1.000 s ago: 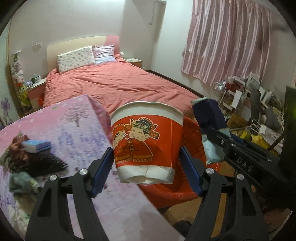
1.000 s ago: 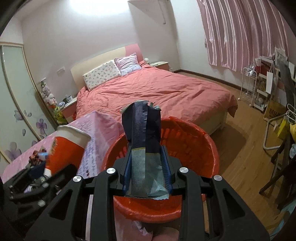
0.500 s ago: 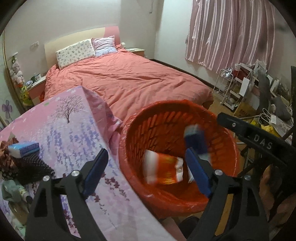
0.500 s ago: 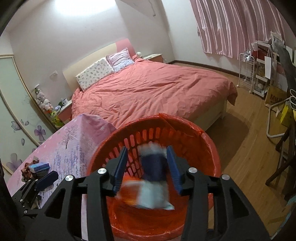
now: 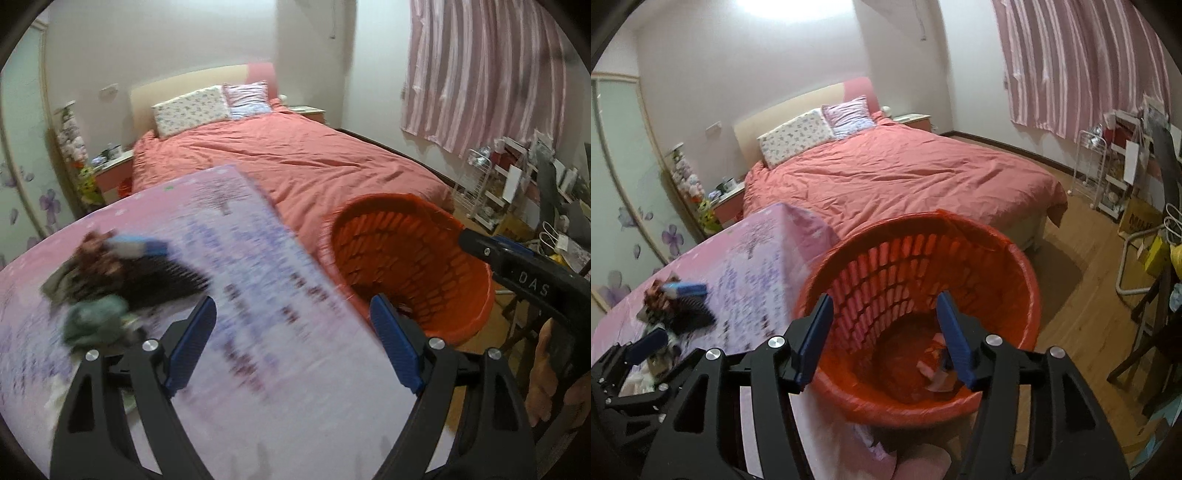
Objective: Collect trash
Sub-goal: 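Return to the bed and grasp the white tissue with the left tool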
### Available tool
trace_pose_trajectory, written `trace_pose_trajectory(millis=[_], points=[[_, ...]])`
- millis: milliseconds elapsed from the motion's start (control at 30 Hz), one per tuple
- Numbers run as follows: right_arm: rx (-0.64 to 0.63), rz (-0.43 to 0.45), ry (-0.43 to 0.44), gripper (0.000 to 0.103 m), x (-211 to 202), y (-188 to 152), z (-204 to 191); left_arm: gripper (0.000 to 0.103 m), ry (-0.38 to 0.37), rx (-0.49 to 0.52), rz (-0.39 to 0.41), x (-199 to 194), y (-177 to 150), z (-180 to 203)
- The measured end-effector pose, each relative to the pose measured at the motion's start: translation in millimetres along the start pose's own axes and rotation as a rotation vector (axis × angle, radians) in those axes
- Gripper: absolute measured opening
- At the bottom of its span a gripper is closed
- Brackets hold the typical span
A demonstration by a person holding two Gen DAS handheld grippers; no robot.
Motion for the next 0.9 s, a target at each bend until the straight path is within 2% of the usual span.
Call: trace_pose_trajectory(millis=[200, 300, 367, 467, 567, 833, 900], points=[[-0.075, -0.023, 0.041, 0.059, -12, -29, -39, 0.084, 0.111, -0.074, 0.026, -55, -35, -51], [-0.111, -0.046, 0.066, 0.059, -15, -45, -59, 0.089, 0.213, -0.112, 0.047, -85, -62, -84], [-0.130, -0.061, 0.079, 0.059, -16, -55, -70, 0.090, 0.253, -0.134, 0.041, -96, -77, -100], [-0.158, -0.088, 0.101, 0.059, -16, -72, -87, 0.090, 0.278, -0.188, -0.001, -99, -102, -126], [-0.194, -0.110, 0.122, 0.059, -15, -88, -107, 0.088, 0.265, -0.240, -0.053, -86, -123, -143], [-0.292, -0.144, 0.161, 0.059, -15, -119, -151, 0.063, 0.211, -0.289, -0.128, -50, -149, -156], [-0.307, -0.155, 0.171, 0.059, -12, -123, -161, 0.049, 0.213, -0.295, -0.135, -45, -151, -161]])
Point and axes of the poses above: each gripper's, at about its wrist camera, not at the fingertips, and x roughly the way its jaws point, z to its right, y to its top, the point moved 4 cm from there along x, roughly the way its jaws point, and after that the axes turned 12 degrees about x, right-handed, at the moved point
